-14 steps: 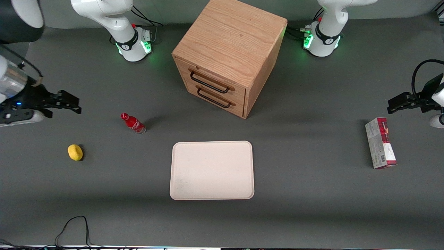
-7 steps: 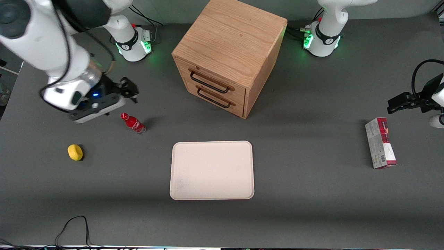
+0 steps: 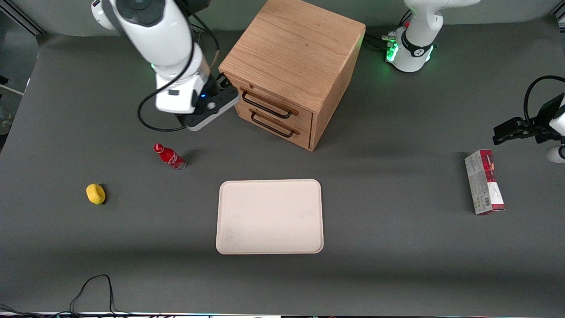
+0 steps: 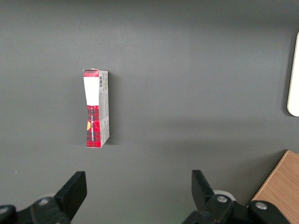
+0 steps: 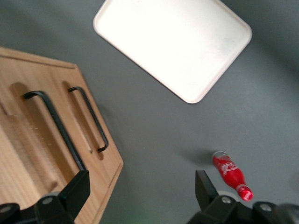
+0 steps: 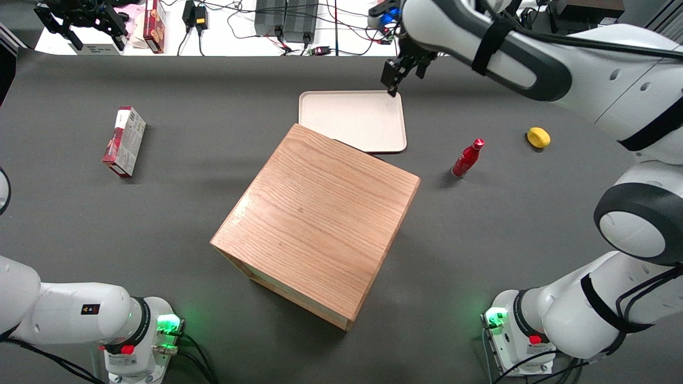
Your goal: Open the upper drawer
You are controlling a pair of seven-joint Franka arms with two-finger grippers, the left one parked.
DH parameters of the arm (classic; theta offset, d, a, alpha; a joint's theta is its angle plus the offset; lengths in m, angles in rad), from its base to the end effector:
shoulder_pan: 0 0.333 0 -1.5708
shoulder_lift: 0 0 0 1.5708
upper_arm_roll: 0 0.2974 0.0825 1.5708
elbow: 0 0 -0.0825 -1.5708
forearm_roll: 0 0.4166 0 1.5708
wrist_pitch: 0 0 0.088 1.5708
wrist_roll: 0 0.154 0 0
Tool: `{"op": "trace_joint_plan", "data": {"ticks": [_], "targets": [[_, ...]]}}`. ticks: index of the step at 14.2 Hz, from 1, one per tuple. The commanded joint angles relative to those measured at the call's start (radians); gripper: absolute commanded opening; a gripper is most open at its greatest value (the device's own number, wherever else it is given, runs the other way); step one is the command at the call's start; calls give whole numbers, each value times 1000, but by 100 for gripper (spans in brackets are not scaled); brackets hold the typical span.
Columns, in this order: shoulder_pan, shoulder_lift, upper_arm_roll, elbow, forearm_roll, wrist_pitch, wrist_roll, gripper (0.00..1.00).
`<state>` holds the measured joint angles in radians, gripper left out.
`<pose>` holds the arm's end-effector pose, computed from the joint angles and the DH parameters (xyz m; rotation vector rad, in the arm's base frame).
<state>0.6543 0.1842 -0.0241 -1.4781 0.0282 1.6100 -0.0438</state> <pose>0.5122 0.3801 0.4960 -2.9573 -1.0336 0.0891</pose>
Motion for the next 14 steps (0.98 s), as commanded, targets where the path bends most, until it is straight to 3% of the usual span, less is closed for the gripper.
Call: {"op": "trace_joint_plan", "data": {"ticks": [1, 3, 9, 12, 14], "targets": [[51, 35, -7, 33, 22, -9, -25, 100], [100, 50, -7, 35, 21, -4, -59, 100], [129, 63, 0, 25, 22, 53, -211, 100], [126, 61, -5, 25, 93, 53, -214, 100], [131, 63, -5, 22, 95, 53, -215, 100]]}}
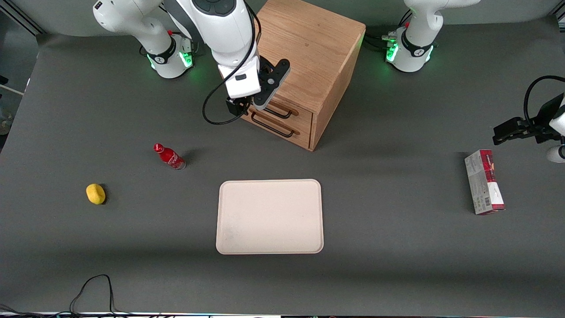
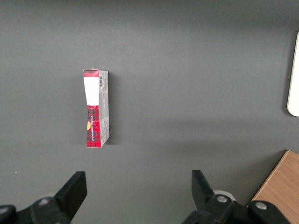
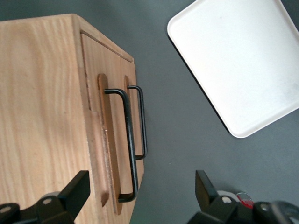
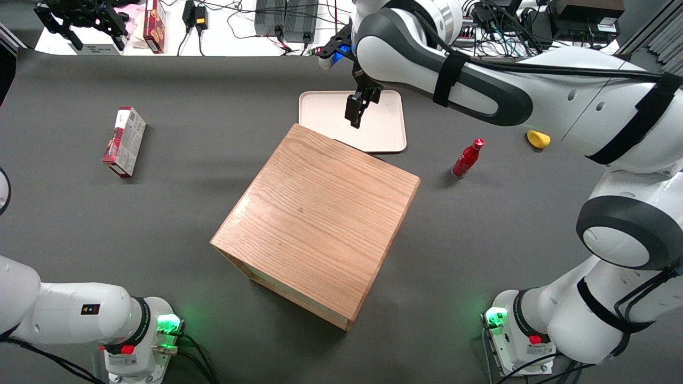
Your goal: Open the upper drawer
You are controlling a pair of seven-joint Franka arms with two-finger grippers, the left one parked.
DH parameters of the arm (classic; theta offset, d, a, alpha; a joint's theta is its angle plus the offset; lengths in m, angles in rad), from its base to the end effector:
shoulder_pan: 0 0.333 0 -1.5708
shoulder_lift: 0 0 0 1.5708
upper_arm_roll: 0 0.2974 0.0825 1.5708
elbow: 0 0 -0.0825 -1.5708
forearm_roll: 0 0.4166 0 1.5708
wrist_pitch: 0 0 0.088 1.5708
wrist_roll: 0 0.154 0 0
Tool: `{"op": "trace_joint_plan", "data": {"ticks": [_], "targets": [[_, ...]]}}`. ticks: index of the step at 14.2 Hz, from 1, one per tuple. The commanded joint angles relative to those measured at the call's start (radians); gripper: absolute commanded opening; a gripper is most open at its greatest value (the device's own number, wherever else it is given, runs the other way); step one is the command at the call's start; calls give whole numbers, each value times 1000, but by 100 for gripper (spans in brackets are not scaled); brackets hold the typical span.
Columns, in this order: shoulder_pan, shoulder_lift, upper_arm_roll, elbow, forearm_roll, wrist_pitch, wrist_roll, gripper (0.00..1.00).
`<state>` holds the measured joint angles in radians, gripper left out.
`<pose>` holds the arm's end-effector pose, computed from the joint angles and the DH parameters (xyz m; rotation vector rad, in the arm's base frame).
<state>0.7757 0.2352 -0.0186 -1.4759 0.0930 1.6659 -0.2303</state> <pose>0.4659 0.4601 0.4692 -2.7081 -1.4390 0.1020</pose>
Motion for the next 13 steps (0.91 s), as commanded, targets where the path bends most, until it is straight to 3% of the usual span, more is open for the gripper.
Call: {"op": "trace_joint_plan", "data": {"ticks": [1, 13], "targets": [[10, 12, -11, 16, 27, -2, -30, 100], [11, -33, -12, -225, -12, 219, -47, 100]]}}
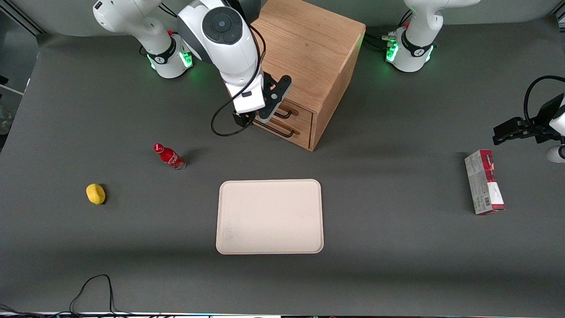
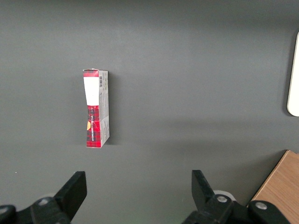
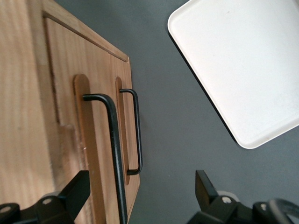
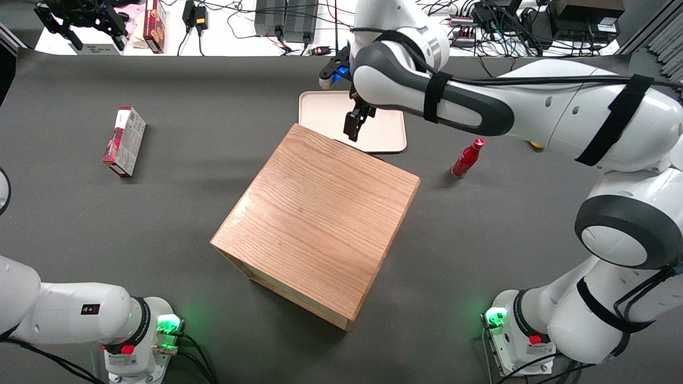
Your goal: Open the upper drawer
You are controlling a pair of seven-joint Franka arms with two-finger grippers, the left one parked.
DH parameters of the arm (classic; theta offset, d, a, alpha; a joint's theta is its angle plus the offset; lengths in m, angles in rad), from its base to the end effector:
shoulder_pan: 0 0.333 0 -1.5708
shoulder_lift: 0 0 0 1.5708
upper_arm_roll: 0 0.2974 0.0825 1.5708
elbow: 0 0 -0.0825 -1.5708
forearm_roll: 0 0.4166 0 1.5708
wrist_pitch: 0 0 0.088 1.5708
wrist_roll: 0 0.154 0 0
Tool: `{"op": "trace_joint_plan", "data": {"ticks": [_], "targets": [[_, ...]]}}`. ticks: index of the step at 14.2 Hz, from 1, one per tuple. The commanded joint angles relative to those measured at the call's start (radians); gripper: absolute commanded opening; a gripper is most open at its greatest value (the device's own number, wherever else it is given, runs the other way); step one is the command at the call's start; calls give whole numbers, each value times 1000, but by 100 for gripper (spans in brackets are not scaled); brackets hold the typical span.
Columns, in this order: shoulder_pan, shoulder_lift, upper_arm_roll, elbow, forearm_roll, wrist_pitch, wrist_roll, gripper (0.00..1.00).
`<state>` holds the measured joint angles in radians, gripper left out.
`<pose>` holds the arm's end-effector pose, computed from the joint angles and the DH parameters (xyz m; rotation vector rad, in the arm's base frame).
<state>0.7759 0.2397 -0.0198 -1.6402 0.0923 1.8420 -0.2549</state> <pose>0.4681 0.4582 0.3974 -2.7039 -1.4510 0.0881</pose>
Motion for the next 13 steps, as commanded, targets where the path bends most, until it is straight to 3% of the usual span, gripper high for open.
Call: {"op": "trace_joint_plan", "data": {"ticks": [1, 13], "targets": [[11, -37, -12, -76, -11, 60, -23, 100], [14, -22, -12, -168, -23, 178, -50, 100]]}}
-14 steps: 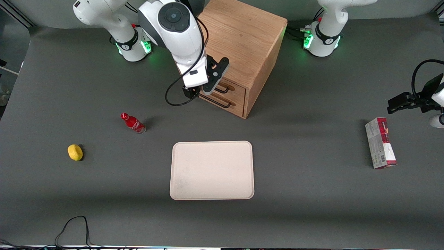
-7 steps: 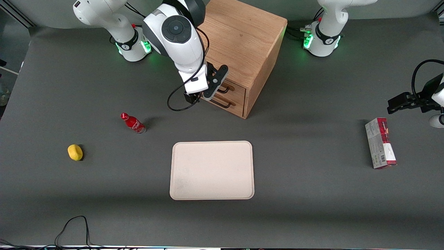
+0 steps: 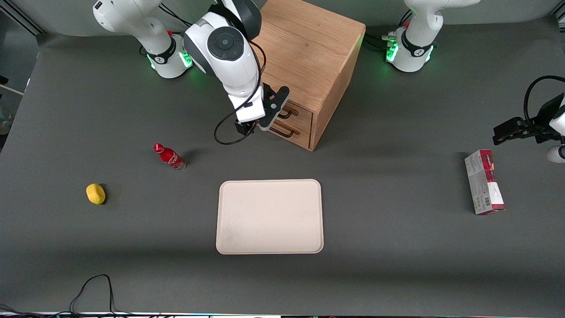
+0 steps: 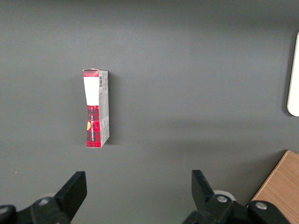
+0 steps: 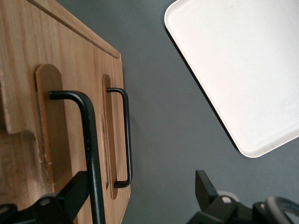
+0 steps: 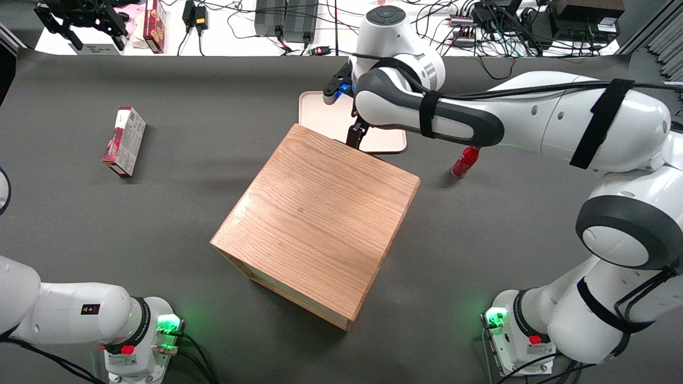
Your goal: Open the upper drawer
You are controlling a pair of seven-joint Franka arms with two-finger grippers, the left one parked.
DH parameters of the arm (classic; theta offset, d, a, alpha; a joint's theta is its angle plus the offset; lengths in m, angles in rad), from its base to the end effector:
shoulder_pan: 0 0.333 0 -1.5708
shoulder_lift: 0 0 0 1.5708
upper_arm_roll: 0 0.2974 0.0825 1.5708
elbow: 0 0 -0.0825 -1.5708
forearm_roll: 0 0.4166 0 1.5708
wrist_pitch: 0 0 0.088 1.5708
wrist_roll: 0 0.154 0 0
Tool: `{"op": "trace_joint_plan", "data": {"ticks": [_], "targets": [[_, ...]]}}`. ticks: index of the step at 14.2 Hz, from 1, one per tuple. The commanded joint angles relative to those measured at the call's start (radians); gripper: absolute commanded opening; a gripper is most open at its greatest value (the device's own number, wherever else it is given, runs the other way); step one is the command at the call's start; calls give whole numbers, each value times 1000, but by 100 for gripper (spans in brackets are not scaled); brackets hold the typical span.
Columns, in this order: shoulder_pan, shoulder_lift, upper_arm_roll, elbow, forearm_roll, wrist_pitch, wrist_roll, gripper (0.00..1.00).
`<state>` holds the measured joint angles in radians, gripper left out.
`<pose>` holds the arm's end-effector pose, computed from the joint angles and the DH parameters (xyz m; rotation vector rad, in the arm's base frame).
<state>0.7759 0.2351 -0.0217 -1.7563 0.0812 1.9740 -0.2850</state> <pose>0.4667 0.4510 0.3530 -2.6956 -1.4853 0.0507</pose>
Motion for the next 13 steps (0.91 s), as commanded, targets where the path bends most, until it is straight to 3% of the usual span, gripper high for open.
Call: {"op": "trace_joint_plan", "data": {"ticks": [1, 10, 13], "targets": [[14, -16, -10, -57, -12, 57, -20, 100], [2, 13, -12, -48, -34, 79, -22, 100], [-49, 47, -15, 10, -32, 60, -63, 100]]}}
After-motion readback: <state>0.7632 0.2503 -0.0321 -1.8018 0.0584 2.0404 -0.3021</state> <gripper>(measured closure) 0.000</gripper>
